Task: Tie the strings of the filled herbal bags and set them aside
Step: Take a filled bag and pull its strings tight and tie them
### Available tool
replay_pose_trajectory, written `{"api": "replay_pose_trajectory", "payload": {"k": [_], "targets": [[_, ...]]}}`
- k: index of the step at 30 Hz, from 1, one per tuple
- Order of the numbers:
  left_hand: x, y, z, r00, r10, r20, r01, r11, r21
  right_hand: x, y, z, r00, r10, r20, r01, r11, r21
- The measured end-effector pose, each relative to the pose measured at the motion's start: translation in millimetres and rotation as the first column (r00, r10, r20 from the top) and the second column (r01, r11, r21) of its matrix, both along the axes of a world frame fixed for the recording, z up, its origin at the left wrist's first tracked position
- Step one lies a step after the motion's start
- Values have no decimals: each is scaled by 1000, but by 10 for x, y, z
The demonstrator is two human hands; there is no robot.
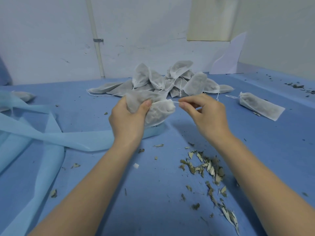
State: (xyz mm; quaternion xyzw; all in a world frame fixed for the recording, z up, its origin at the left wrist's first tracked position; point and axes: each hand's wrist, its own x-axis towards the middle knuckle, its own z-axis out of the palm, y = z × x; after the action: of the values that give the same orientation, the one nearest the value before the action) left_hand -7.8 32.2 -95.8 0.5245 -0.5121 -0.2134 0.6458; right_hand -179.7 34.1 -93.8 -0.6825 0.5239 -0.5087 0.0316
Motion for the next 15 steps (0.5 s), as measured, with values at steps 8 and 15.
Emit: {"api": "replay_pose_trajectory", "payload": {"k": [8,15], "targets": [[114,-124,3,970,169,-177,-159,985,67,141,-217,-209,973,232,11,-205,836,509],[160,-141,46,957,144,-250,-133,989,60,295,-365,-195,929,371,22,-335,810,482]]}}
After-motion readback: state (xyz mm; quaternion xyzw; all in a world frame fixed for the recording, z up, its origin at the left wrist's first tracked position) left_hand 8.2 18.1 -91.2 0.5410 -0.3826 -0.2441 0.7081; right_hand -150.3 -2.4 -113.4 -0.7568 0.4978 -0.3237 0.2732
